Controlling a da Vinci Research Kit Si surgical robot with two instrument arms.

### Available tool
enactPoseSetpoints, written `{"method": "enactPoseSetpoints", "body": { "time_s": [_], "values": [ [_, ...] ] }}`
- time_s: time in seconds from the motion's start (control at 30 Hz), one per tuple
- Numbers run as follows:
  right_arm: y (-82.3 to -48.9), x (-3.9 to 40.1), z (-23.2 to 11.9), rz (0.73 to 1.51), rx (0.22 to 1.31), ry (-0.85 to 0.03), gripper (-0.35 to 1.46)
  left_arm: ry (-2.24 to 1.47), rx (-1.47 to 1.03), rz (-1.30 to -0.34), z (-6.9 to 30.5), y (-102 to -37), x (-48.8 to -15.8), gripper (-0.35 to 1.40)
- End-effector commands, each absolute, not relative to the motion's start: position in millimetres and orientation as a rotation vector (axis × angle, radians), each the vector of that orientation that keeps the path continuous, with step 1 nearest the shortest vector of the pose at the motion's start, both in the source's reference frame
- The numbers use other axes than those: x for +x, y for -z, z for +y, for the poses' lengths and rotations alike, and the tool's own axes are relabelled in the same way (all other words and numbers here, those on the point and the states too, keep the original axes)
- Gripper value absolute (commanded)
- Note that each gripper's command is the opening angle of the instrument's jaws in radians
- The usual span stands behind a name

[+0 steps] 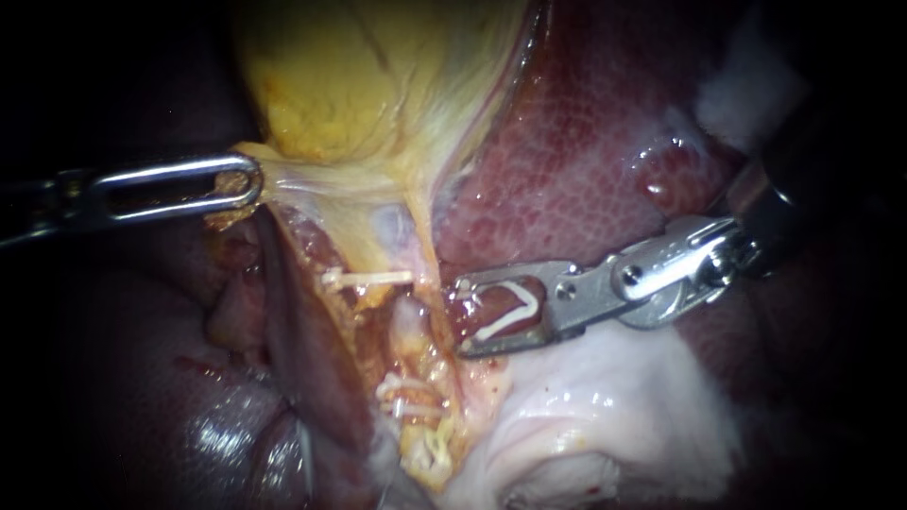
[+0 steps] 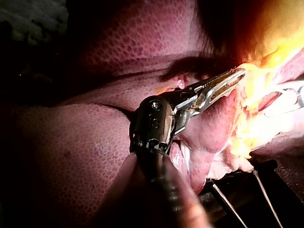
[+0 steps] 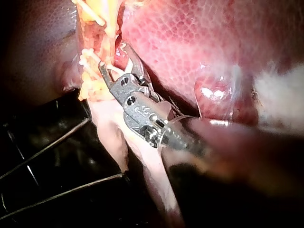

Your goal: Clipping first clip right tube

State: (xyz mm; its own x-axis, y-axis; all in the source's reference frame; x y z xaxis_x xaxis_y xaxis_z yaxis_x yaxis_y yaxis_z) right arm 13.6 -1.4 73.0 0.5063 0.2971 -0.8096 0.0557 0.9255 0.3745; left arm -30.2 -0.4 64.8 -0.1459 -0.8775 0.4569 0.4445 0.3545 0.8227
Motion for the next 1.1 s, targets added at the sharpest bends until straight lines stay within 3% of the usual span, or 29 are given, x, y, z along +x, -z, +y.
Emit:
{"method": "enactPoseSetpoints", "body": {
  "time_s": [0.03,0.43,0.77,1.1],
  "values": [
    [-73.5,13.9,-1.7,1.036,0.397,-0.163,0.41,1.222,0.461,-1.238,-0.4,-64.8,-30.2,-0.35],
    [-74.9,15.5,-3.8,1.123,0.61,-0.282,0.43,1.222,0.461,-1.238,-0.4,-64.8,-30.3,-0.35],
    [-76.9,14.8,-6.7,1.102,0.721,-0.297,0.43,1.221,0.461,-1.238,-0.4,-64.8,-30.1,-0.35],
    [-78.1,14.1,-7.6,1.086,0.763,-0.318,0.39,1.221,0.461,-1.238,-0.4,-64.8,-30.1,-0.35]
  ]
}}
